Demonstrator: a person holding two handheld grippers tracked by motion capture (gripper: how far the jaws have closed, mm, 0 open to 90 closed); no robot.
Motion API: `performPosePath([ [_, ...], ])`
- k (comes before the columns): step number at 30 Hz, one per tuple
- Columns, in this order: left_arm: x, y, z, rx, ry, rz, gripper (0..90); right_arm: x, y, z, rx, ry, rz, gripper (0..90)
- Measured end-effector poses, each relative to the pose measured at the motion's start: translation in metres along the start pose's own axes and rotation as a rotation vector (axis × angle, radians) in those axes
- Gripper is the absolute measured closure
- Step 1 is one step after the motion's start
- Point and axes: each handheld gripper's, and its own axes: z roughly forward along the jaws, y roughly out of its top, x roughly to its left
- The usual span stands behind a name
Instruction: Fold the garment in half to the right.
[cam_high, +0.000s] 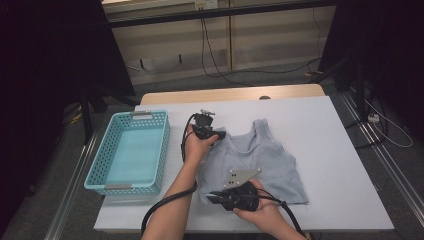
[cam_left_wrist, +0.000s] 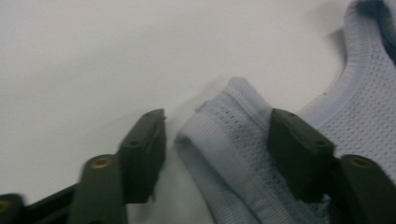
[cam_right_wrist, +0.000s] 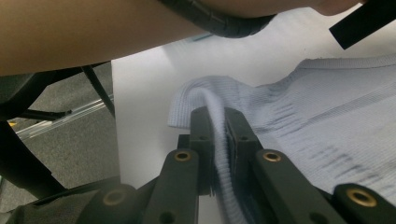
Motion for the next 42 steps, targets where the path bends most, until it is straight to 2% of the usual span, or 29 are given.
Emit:
performPosePath([
  [3, -0.003, 0.003, 0.001, 0.029, 0.017, 0.035, 47.2, -0.001, -0.001, 0.001, 0.007, -0.005, 0.000, 84.0],
  [4, -0.004, 0.004, 0.001, 0.026, 0.017, 0.023, 50.1, 0.000, 0.000, 0.001, 0.005, -0.005, 0.007, 84.1],
  [7, -0.004, 0.004, 0.001, 0.035, 0.032, 0.029, 58.6, 0.000, -0.001, 0.002, 0.015, -0.009, -0.002, 84.1],
  [9, -0.004, 0.005, 0.001, 0.038, 0.049, 0.035, 67.3, 0.000, -0.001, 0.003, 0.019, -0.008, -0.001, 84.1],
  [13, -0.007, 0.007, 0.002, 0.054, 0.037, 0.028, 78.0, 0.000, -0.001, 0.003, 0.021, -0.009, -0.006, 84.1],
  [17, -0.003, 0.009, 0.000, 0.065, 0.010, -0.018, 81.6, 0.001, -0.001, 0.003, 0.023, -0.011, -0.005, 84.1],
  [21, 0.004, 0.009, -0.006, 0.051, -0.007, -0.069, 84.7, 0.001, -0.002, 0.002, 0.017, -0.008, -0.012, 84.1],
  [23, 0.009, 0.011, -0.012, 0.051, 0.007, -0.069, 85.5, 0.002, -0.001, 0.002, 0.018, -0.008, -0.015, 84.1],
  [29, 0.022, 0.020, -0.028, 0.049, 0.001, -0.089, 86.2, 0.003, 0.000, 0.004, 0.020, -0.016, -0.021, 84.1],
  [31, 0.026, 0.021, -0.032, 0.067, 0.006, -0.086, 86.3, 0.004, 0.001, 0.005, 0.021, -0.019, -0.021, 84.2],
  [35, 0.034, 0.018, -0.038, 0.064, 0.004, -0.110, 86.3, 0.007, 0.002, 0.008, 0.023, -0.023, -0.035, 84.2],
  [42, 0.042, 0.015, -0.048, 0.066, 0.013, -0.121, 86.3, 0.010, 0.005, 0.011, 0.020, -0.011, -0.044, 84.2],
])
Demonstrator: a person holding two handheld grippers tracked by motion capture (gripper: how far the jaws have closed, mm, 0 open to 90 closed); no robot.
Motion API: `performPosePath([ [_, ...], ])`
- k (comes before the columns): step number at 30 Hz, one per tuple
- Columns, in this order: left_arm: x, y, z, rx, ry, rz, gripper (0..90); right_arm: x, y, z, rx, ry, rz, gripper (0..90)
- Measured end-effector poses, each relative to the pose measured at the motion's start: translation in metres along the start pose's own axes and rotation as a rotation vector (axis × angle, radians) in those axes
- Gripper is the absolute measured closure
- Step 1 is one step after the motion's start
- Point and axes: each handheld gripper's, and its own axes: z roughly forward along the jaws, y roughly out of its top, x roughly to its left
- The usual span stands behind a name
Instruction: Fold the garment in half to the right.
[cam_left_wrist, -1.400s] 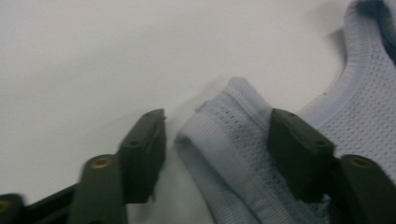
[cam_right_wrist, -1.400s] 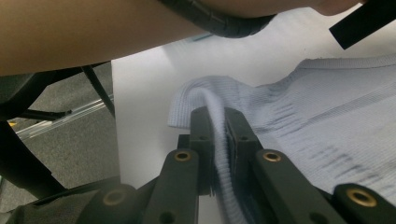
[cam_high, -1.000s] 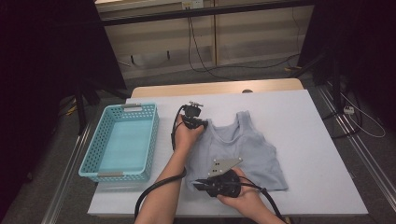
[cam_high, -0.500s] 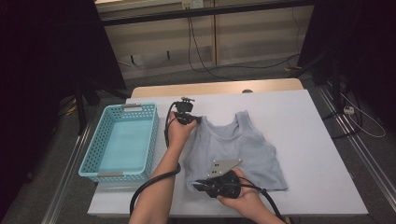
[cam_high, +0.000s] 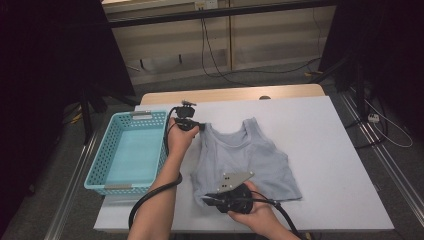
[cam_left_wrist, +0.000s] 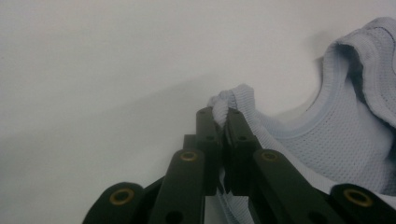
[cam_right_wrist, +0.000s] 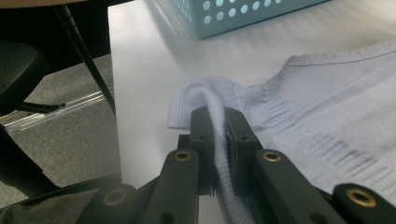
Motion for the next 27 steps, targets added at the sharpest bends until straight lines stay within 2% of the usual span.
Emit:
performPosePath([
  [12, 0.011, -0.003, -0.018, 0.008, 0.029, -0.017, 86.3, 0.003, 0.006, 0.006, -0.005, 0.026, -0.027, 84.1],
  [15, 0.014, -0.003, -0.022, 0.008, 0.034, -0.034, 86.3, 0.005, 0.007, 0.007, -0.007, 0.028, -0.032, 84.1],
  [21, 0.018, -0.002, -0.029, 0.024, 0.052, -0.022, 86.4, 0.006, 0.008, 0.008, -0.010, 0.024, -0.041, 84.1],
  [27, 0.023, -0.003, -0.036, 0.038, 0.057, -0.037, 86.4, 0.008, 0.009, 0.010, -0.008, 0.028, -0.045, 84.1],
])
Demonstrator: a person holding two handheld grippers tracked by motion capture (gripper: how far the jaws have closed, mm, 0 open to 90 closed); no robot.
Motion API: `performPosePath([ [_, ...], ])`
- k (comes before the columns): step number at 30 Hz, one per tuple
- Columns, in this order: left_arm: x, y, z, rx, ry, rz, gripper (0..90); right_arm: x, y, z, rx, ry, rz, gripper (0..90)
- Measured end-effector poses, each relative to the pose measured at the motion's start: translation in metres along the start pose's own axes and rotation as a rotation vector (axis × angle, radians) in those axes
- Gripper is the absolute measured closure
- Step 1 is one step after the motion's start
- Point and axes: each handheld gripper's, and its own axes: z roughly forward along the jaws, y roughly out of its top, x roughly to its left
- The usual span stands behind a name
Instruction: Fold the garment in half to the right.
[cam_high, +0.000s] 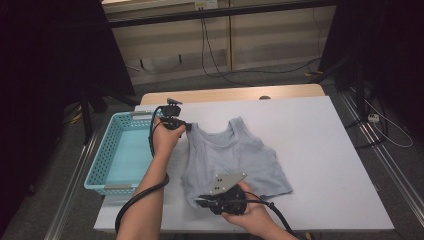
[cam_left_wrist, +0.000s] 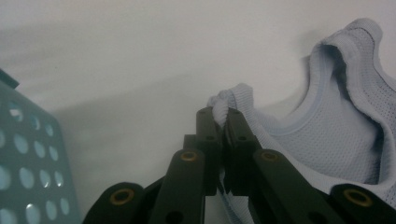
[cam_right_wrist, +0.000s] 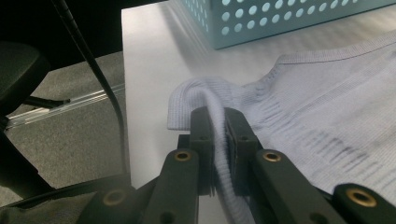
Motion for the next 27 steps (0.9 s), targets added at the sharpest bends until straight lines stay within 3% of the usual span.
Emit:
performPosePath([
  [13, 0.007, -0.003, -0.006, 0.005, 0.018, -0.021, 86.5, 0.001, 0.001, 0.004, 0.005, 0.011, -0.015, 84.0],
  [27, 0.006, 0.003, -0.013, 0.026, 0.022, -0.011, 87.0, 0.001, 0.002, 0.003, 0.000, 0.010, -0.016, 84.1],
])
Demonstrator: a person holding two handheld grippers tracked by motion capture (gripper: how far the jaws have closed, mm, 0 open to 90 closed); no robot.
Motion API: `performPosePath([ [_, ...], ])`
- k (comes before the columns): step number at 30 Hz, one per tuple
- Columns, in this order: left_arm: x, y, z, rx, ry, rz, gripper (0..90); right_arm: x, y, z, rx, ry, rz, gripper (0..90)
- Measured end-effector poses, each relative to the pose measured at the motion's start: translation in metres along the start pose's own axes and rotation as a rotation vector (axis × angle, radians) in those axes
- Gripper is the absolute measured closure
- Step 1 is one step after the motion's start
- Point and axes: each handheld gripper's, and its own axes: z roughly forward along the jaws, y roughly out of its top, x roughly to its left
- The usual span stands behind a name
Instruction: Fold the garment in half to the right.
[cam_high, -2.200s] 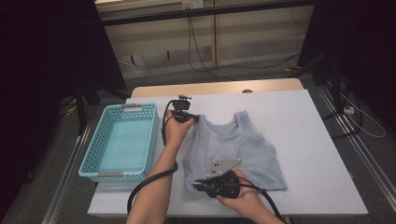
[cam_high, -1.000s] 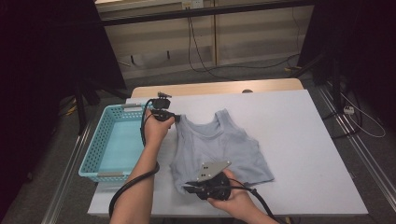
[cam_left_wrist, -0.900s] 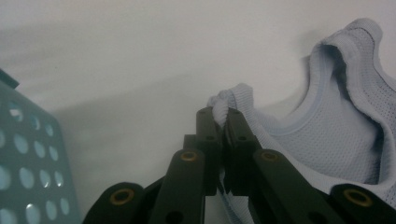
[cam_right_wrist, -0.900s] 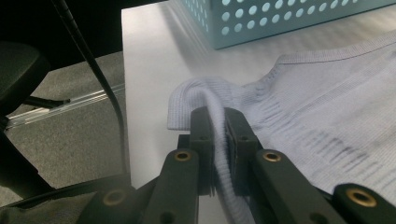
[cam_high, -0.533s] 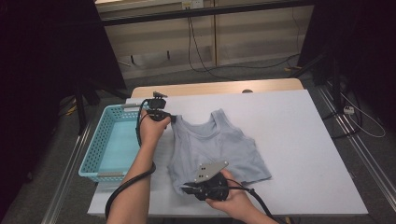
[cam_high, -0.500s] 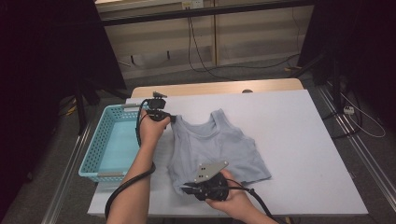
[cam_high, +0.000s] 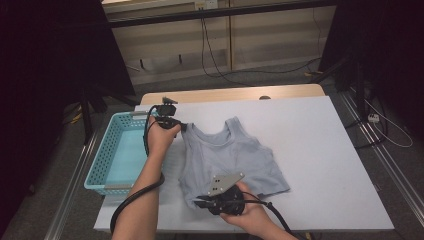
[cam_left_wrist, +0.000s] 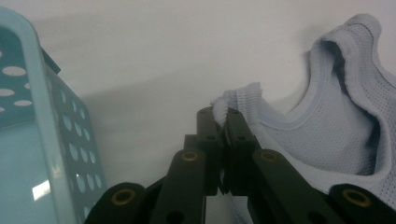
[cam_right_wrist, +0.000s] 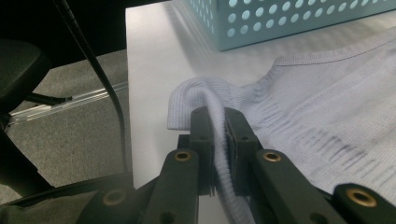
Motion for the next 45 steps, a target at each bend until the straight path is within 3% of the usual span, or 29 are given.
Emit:
performPosePath([
  [45, 0.022, -0.004, -0.026, 0.031, 0.070, -0.051, 87.1, 0.005, 0.006, 0.005, -0.035, 0.013, -0.009, 84.0],
])
